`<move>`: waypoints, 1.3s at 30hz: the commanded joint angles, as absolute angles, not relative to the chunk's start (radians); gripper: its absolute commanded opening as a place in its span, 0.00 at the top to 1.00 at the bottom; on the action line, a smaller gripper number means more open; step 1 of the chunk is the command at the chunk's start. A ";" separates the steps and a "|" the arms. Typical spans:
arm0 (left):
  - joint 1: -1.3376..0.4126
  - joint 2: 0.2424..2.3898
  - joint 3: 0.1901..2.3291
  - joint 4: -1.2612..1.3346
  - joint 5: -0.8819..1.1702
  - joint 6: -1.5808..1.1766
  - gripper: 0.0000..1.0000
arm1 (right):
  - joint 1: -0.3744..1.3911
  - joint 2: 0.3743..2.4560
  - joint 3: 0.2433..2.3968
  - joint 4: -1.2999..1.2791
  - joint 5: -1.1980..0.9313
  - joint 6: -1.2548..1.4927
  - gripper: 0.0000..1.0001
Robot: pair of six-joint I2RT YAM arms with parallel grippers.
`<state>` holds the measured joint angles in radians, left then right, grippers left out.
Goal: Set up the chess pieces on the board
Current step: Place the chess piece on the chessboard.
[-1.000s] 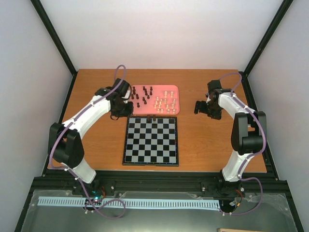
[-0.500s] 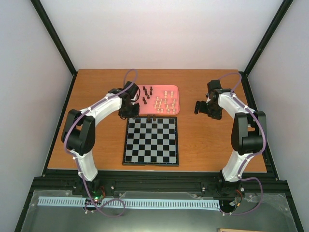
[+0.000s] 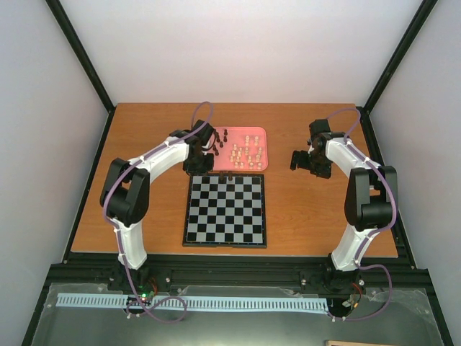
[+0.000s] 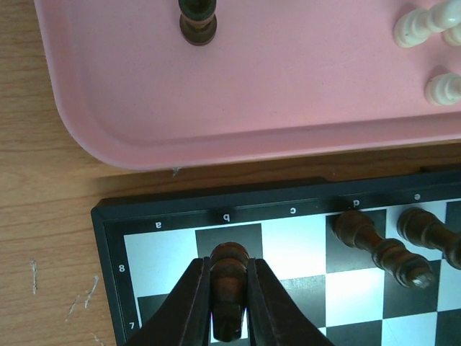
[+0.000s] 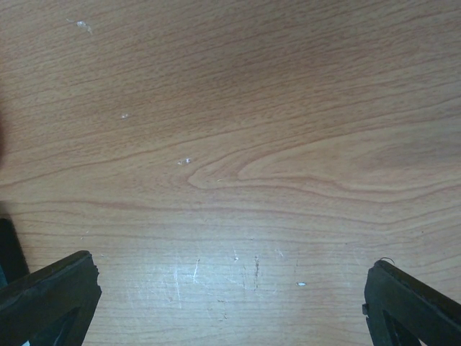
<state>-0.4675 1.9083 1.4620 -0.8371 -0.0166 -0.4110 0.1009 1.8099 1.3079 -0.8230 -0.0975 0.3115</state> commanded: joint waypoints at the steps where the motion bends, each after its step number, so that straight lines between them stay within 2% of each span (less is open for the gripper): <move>1: -0.474 1.936 1.504 -0.859 -0.033 -0.432 0.99 | 0.107 1.797 1.310 -0.827 -0.086 0.304 0.00; 30: -0.488 1.990 1.522 -0.889 -0.031 -0.414 0.99 | 0.107 1.807 1.302 -0.828 -0.092 0.302 0.00; 39: -0.489 2.003 1.522 -0.901 -0.042 -0.408 0.96 | 0.107 1.815 1.317 -0.831 -0.094 0.299 0.00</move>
<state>-0.4816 1.9881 1.4998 -0.8837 -0.0227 -0.4149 0.1009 1.8099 1.3079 -0.8230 -0.0940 0.3103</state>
